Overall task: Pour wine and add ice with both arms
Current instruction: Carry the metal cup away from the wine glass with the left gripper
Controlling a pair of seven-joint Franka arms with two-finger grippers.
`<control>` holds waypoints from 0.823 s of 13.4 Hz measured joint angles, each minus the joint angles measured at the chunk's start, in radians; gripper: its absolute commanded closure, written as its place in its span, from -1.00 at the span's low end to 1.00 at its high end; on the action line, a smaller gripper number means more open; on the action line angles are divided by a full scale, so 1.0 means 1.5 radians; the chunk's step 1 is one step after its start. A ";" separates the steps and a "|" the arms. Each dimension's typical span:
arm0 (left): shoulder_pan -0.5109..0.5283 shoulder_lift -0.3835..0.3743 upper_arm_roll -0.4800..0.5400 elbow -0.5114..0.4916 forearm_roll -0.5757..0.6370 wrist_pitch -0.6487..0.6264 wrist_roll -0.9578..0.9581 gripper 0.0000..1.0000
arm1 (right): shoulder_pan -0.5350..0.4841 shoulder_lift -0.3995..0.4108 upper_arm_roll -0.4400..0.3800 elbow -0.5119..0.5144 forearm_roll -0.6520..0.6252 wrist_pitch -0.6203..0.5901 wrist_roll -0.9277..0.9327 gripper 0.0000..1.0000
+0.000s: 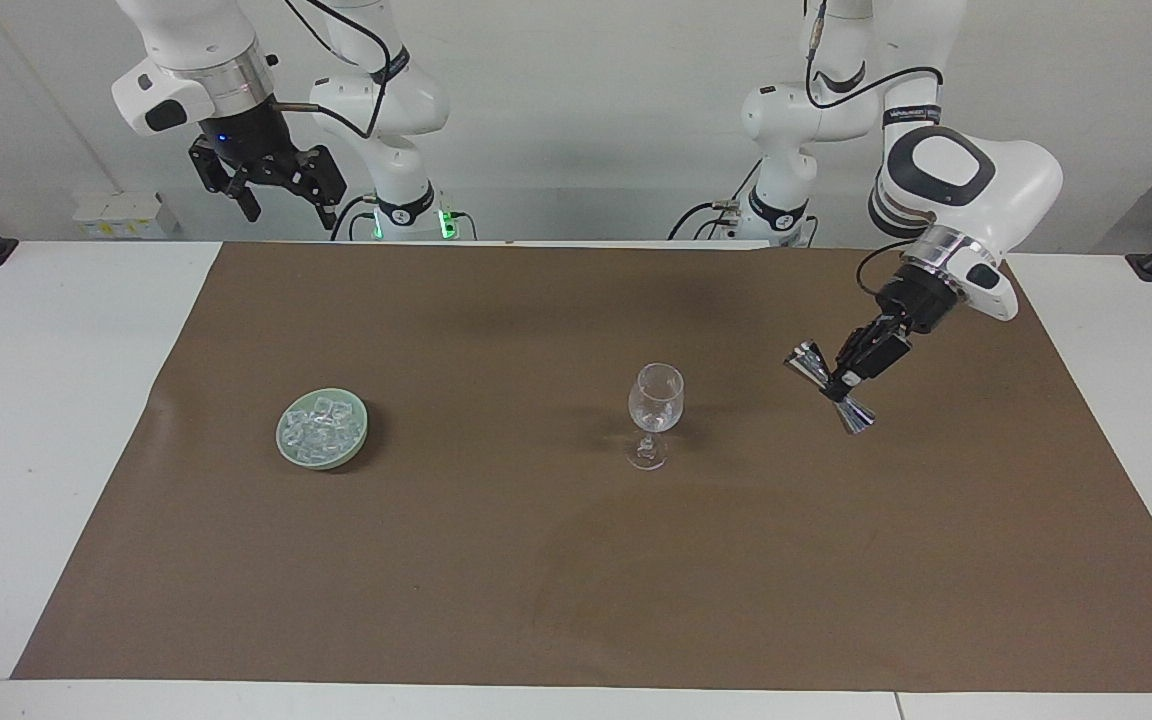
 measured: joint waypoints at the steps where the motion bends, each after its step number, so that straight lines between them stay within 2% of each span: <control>1: 0.029 -0.002 0.000 -0.002 0.000 -0.050 -0.022 1.00 | 0.000 0.000 0.000 0.000 0.000 0.000 0.000 -1.00; 4: 0.139 0.007 0.001 -0.011 0.000 -0.216 -0.064 1.00 | 0.000 0.000 0.000 0.000 0.000 0.000 0.000 -1.00; 6: 0.204 0.037 0.001 -0.012 0.000 -0.305 -0.080 1.00 | 0.000 0.000 0.000 0.000 0.000 0.000 0.000 -1.00; 11: 0.313 0.187 0.001 0.039 0.000 -0.458 -0.159 1.00 | 0.000 0.000 0.000 0.000 0.000 0.000 0.000 -1.00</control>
